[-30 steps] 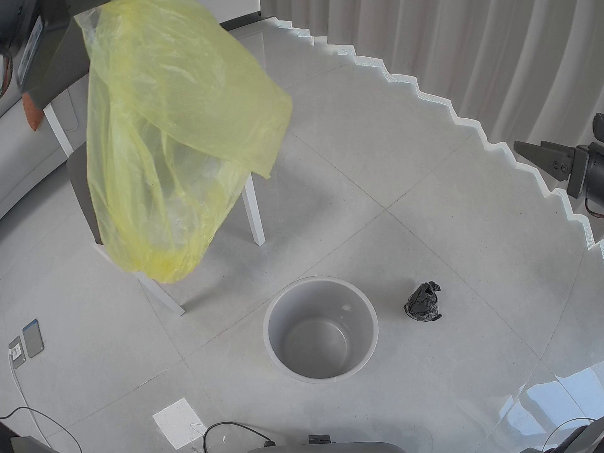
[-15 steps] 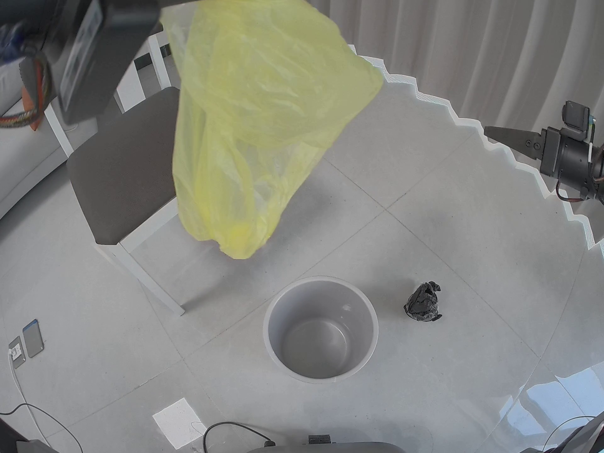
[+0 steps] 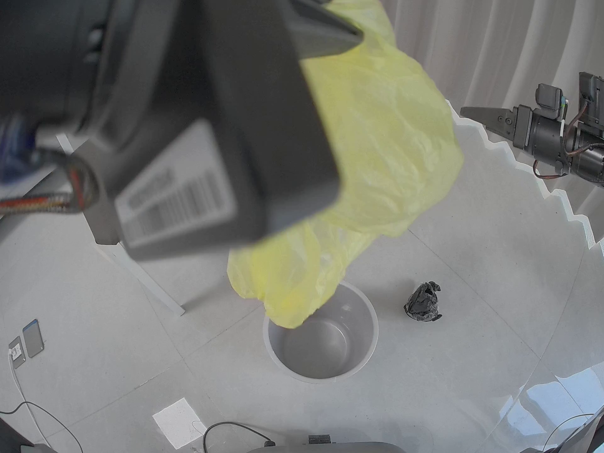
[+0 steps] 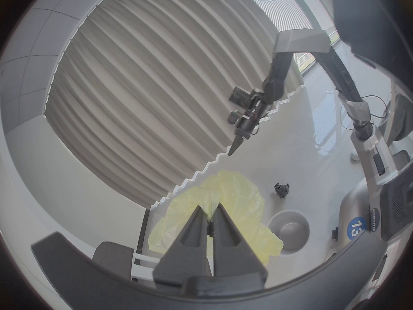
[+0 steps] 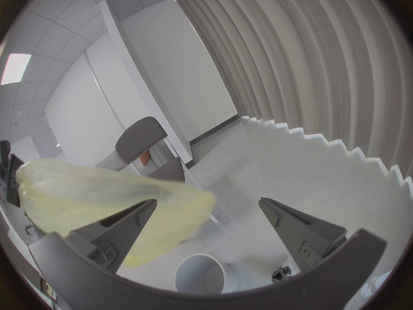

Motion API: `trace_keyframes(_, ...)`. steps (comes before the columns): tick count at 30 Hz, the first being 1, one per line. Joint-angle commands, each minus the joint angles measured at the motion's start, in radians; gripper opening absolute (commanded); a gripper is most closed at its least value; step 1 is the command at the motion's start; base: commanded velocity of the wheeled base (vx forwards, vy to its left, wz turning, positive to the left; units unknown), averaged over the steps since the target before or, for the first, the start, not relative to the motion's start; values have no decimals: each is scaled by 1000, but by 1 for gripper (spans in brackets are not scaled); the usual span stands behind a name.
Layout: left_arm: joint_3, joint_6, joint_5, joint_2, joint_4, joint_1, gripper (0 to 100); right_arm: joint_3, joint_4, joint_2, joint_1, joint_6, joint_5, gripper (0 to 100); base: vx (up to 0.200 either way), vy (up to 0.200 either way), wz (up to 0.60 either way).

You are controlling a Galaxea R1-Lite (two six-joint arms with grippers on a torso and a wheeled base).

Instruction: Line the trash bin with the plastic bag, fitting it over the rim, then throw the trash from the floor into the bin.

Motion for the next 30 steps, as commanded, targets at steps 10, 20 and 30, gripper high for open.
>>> trace_keyframes(10,5,-1,-2,6,-8,3,0,302,17,-146,10,-80,2,100,0,0,0)
trace_keyframes(20,30,-1,1,-46,-8,59,0,359,88,-322,-73,-95,5,100,0,0,0)
trace_keyframes(30,32,2,1,-95,-3,148,0,391,186,-399,-84,-144,8,100,0,0,0)
